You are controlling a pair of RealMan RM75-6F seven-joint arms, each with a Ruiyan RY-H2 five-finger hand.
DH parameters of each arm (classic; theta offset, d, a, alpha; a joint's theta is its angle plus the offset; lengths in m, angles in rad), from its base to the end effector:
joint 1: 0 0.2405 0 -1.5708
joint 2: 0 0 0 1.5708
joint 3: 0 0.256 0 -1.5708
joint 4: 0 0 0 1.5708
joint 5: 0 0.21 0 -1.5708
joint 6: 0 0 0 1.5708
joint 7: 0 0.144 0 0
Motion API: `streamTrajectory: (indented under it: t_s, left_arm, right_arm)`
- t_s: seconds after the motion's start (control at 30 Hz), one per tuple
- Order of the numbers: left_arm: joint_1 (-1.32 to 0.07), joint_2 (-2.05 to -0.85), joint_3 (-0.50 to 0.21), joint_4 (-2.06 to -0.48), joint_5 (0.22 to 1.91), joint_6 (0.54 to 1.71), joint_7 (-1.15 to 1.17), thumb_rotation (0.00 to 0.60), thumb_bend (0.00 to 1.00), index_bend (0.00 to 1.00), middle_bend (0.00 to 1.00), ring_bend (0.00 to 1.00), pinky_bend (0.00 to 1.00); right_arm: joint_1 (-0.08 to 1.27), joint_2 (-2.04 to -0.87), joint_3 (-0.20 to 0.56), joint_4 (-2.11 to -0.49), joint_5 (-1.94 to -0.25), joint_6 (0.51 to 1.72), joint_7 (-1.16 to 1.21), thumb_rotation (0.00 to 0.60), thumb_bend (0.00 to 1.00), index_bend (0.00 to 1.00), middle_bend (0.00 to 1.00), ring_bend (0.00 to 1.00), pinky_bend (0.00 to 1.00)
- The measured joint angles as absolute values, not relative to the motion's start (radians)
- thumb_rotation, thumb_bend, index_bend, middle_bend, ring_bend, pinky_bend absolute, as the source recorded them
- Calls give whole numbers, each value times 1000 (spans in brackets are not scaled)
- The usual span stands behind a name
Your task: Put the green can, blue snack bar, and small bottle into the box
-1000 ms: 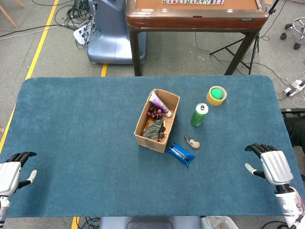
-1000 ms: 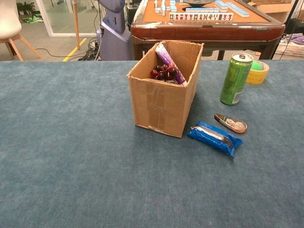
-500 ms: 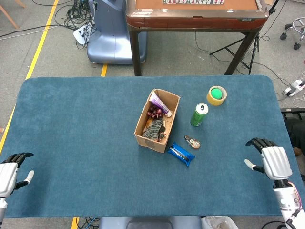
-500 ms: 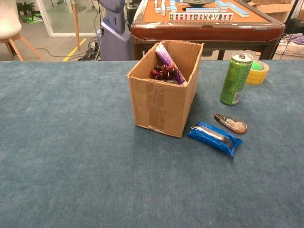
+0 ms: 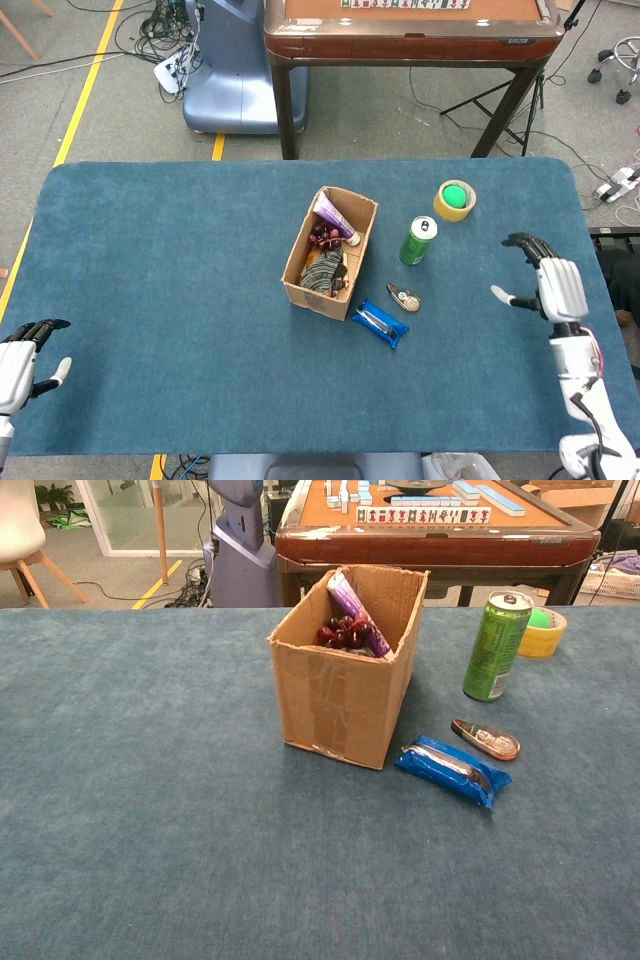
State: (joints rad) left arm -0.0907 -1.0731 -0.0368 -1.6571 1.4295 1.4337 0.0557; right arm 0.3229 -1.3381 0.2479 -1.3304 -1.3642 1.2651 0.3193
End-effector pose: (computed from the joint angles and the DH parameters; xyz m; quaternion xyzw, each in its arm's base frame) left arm -0.3177 0.1791 0.1649 -0.5969 -0.4032 -0.3438 0.6024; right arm -0.3007 -0.2999 0.1261 0.5209 -0.4505 0.5078 0.5175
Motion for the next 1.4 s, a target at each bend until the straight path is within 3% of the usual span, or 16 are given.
streamTrajectory:
  t_s: [0.17,0.7,1.4]
  left_arm:
    - [-90,-1070,-36,-1659,1434,1436,50,600,311,291,317,272,445]
    - [-86,-1057,-36,-1668,1435,1438,37,600,311,291,317,272,445]
    - [-77,-1039,-39,-1678,1438,1452,13,600,311,291,317,272,445]
  right_arm:
    - [375,-1375,288,-1285,-1306,1199,357,600,0,213,119,117,327]
    - [528,-1519,336,-1035,-1221,992,445,600,0,207,123,115,310]
    - [652,-1642,307,-869,-1278,883,612,600,0,207,132,115,310]
